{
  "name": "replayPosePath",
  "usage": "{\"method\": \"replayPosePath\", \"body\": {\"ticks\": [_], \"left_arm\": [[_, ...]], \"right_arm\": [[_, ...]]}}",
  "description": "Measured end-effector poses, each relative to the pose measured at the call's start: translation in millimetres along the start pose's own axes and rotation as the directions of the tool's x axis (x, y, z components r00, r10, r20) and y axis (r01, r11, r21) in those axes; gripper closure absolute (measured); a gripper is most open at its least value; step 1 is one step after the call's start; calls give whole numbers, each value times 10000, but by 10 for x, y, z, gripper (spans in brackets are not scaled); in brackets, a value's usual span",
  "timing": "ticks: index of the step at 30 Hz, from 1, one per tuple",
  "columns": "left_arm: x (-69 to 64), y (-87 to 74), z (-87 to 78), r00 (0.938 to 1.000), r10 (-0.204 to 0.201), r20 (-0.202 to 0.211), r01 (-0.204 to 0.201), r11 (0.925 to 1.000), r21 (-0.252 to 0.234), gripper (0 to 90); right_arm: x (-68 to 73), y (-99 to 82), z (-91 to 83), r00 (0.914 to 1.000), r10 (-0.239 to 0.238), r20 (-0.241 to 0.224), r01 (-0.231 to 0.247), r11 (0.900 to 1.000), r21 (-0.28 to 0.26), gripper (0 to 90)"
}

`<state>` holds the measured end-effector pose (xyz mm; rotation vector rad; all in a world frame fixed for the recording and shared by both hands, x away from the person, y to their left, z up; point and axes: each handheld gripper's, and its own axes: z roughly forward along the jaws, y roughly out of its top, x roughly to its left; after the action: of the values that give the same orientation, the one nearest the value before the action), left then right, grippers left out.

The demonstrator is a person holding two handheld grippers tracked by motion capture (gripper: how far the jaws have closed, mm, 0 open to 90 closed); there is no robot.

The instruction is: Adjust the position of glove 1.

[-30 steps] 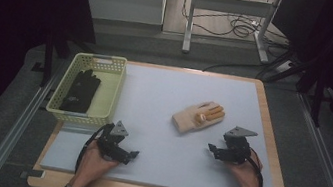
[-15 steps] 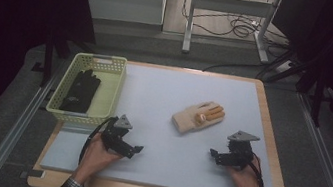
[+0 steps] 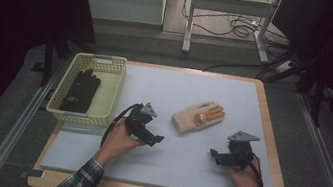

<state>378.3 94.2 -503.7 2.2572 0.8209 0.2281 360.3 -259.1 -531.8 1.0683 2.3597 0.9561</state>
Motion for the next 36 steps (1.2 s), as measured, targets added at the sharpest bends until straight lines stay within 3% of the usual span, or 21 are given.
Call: {"method": "replayPosePath", "body": {"ticks": [10,14,23,26,29,32,34,36], "left_arm": [[39,429,268,9992,343,199,-350,9987,367,0],[29,662,426,9976,682,89,-686,9960,580,0],[-22,959,702,9945,1021,218,-1035,9911,837,0],[-71,1023,804,9899,1379,318,-1401,9865,852,0],[-109,1075,934,9857,1683,39,-1678,9801,1059,0],[-98,1110,1053,9861,1661,-80,-1637,9779,1303,0],[-81,1128,1149,9852,1667,-390,-1586,9746,1578,0],[-51,1134,1211,9875,1556,-262,-1488,9735,1739,0]], "right_arm": [[-2,0,0,10000,31,-17,-31,10000,14,91],[-4,0,1,10000,9,-17,-9,10000,-2,91],[-7,0,2,10000,10,-35,-10,10000,-1,91],[-8,0,2,10000,12,-57,-12,10000,2,92],[-9,-1,3,10000,1,-58,-1,10000,-3,92],[-9,0,2,10000,22,-64,-22,10000,3,93],[-10,-1,2,10000,23,-70,-23,10000,4,93],[-10,-1,4,10000,32,-89,-33,10000,-20,94]]}}
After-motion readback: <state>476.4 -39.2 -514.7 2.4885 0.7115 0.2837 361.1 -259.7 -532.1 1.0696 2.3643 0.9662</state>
